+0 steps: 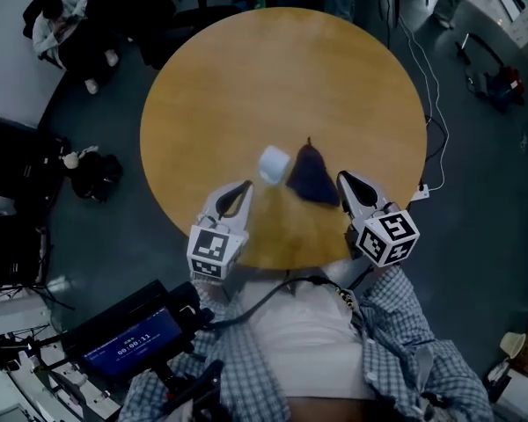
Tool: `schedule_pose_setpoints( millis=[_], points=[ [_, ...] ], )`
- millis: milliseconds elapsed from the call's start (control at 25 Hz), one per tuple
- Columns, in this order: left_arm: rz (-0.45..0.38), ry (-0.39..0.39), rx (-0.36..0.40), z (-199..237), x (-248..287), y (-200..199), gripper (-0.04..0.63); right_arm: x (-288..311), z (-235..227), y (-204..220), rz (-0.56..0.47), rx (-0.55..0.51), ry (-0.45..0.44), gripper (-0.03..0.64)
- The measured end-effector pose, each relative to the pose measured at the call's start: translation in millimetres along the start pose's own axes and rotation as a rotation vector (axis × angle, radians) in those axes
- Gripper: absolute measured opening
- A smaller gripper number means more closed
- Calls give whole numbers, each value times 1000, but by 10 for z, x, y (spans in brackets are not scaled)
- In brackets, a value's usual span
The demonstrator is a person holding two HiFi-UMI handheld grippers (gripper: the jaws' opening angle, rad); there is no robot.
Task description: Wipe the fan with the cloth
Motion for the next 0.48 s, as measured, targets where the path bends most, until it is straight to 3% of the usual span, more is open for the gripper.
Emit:
schedule_pose_setpoints(
  millis=[280, 480],
  points=[
    [-21, 17, 17, -9, -102, -149, 0, -59, 130, -149, -33, -42, -8, 3],
    [-63, 29, -89, -6, -73, -281, 0, -33, 131, -215, -50, -74, -40, 3]
  ],
)
Point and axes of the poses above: the fingertips, and each gripper's own axes: x forward along the fingers, z to its left, y out of its underside, the point moved 5 cm from there along -x, backward along the fingers, and after that the axes turned 10 degrees about z, right-handed, at the moved point
